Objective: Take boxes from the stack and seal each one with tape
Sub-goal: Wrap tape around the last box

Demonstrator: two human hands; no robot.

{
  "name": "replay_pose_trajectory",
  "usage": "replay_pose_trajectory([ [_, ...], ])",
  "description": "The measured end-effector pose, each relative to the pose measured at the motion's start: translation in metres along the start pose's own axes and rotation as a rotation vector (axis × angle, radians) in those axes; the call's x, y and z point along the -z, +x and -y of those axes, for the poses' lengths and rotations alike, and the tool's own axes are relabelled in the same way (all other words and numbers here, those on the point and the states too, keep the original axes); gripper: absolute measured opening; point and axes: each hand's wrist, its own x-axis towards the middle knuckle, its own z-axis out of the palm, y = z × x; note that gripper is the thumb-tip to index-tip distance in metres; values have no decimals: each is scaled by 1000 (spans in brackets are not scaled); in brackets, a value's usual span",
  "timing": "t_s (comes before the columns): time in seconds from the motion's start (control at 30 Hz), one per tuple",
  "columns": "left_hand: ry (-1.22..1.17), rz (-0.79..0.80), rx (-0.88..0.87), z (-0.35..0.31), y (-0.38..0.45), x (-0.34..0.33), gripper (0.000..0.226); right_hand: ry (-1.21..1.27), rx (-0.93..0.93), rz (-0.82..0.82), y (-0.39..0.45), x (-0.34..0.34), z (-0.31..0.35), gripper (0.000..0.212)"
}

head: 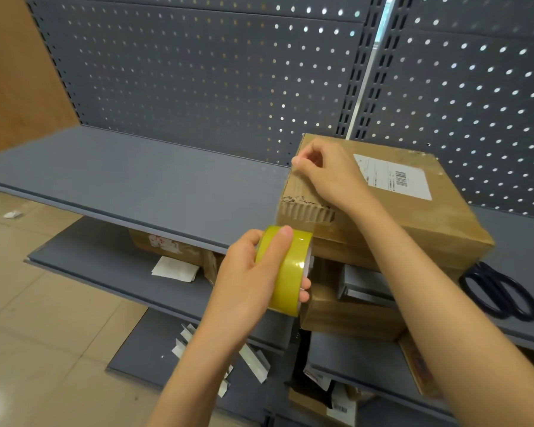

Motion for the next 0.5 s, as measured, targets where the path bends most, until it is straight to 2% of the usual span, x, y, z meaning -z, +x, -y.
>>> replay_pose_trajectory([
  [0.27, 6, 4, 9, 3, 0, 2, 29, -109, 22, 41, -2, 0, 1, 12],
  [0.5, 24, 14, 7, 3, -1, 5, 29, -299, 77, 56, -6, -3, 4, 10],
])
